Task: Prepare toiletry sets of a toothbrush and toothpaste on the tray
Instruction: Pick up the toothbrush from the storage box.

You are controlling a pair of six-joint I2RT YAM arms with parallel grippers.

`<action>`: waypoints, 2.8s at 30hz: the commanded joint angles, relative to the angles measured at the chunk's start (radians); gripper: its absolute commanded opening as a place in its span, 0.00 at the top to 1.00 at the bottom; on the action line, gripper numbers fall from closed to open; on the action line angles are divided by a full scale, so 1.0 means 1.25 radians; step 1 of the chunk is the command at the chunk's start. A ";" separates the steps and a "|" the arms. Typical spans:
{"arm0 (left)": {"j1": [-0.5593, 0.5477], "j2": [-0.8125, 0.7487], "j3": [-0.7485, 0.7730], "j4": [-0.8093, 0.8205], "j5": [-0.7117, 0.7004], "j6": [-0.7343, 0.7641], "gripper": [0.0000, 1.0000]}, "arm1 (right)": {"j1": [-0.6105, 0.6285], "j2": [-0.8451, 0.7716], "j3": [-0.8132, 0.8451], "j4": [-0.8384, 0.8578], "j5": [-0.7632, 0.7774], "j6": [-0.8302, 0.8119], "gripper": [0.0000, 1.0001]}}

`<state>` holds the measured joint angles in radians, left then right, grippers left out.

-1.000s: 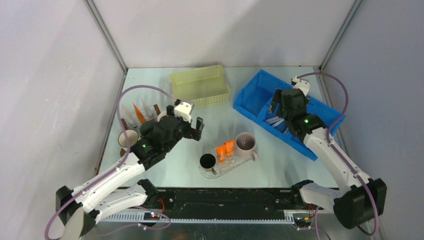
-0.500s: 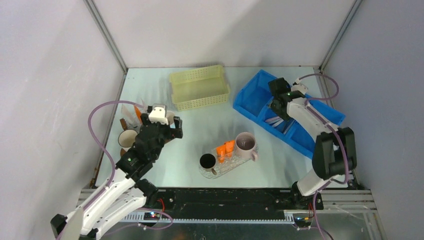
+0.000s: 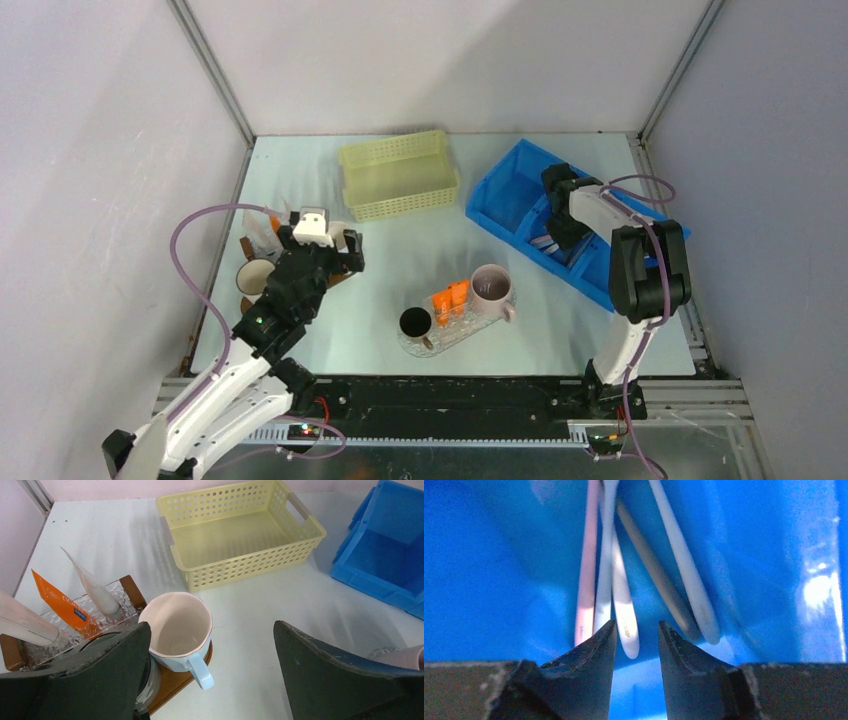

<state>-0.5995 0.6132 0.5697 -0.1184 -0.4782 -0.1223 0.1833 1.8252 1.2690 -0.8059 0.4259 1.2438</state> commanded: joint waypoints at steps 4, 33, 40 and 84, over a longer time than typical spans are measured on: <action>0.016 0.013 -0.010 0.069 -0.006 0.017 0.01 | -0.012 0.032 0.037 -0.046 0.006 0.045 0.64; 0.052 0.001 -0.039 0.118 0.045 -0.005 0.01 | -0.039 0.143 0.097 -0.122 0.002 0.022 0.60; 0.054 0.002 -0.042 0.124 0.049 -0.010 0.01 | -0.044 0.139 0.088 -0.103 -0.001 -0.012 0.81; 0.055 -0.017 -0.015 0.127 0.118 -0.062 0.02 | 0.053 -0.165 0.084 -0.150 0.236 -0.221 1.00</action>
<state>-0.5362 0.5892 0.5190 0.0166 -0.3569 -0.1616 0.2405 1.6619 1.3750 -0.9867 0.6399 1.0027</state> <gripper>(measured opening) 0.983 0.032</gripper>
